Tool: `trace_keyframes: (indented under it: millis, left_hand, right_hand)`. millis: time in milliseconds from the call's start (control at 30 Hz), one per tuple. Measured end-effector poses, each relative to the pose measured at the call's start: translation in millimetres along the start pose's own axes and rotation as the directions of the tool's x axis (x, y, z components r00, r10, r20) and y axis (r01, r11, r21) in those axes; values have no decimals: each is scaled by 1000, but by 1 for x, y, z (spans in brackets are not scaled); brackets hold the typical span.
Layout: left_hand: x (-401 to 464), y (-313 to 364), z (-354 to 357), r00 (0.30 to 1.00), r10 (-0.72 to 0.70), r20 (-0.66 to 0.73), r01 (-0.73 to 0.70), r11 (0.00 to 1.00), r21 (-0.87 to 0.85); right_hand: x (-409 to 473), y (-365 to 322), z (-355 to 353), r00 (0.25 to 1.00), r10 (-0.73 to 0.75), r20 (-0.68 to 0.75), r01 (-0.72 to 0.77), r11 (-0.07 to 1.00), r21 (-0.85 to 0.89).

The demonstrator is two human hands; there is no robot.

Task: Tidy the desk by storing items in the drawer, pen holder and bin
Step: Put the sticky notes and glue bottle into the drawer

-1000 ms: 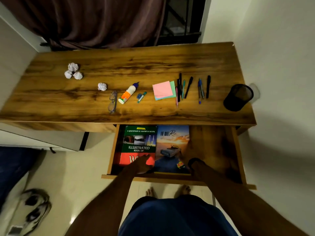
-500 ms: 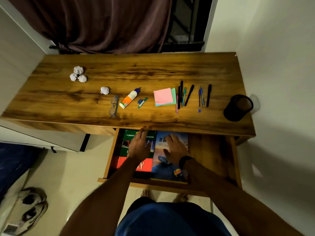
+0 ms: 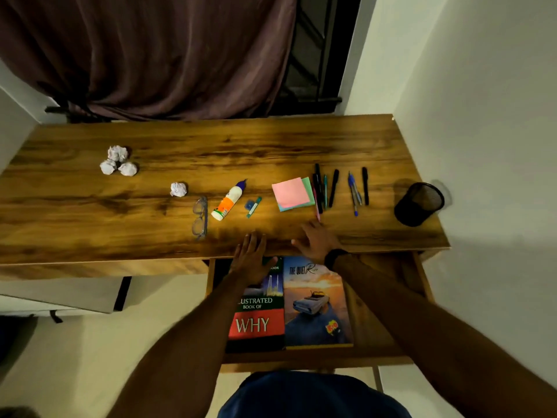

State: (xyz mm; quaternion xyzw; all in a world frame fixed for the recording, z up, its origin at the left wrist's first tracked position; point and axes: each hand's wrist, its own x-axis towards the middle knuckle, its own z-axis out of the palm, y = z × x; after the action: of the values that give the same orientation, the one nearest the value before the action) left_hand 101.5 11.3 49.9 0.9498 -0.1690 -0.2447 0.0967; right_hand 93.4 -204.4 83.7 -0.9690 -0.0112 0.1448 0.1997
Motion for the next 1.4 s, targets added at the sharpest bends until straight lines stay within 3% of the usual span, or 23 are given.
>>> trace_keyframes:
  millis: [133,267,433,667,867,1000,1100,1267,1333,1400]
  left_hand:
    - [27,-12,-5,997,81,-15,-81,997,6]
    - [46,-25,-5,985,164,-54,-162,986,38]
    - [52,-45,-5,951,271,-147,-260,961,90]
    - [55,-47,3,919,280,-278,-267,960,87]
    - [57,-48,3,923,271,-273,-267,962,54]
    - [57,-48,-1,935,247,-254,-245,969,39]
    - [55,-49,-7,932,274,-235,-276,961,25]
    - [55,-47,-8,935,262,-238,-275,961,-22]
    - [48,-38,-8,929,186,-319,-234,965,-119]
    - [32,-21,-12,873,91,-479,-226,946,-233]
  right_hand:
    - [47,-21,-31,971,219,-95,-203,966,160]
    - [98,-33,-42,861,494,-118,-455,854,252]
    - [129,-47,-33,748,654,-114,-630,754,188]
    - [139,-48,-35,729,684,-25,-677,725,122]
    - [135,-49,-30,782,620,59,-623,777,91]
    - [124,-60,-24,813,581,24,-565,780,270]
    - [106,-64,-20,810,586,27,-478,633,610]
    - [72,-38,-14,768,633,-96,-212,392,895]
    - [56,-26,-17,791,608,-64,-151,296,943]
    - [37,-13,-23,831,555,-25,-143,257,956]
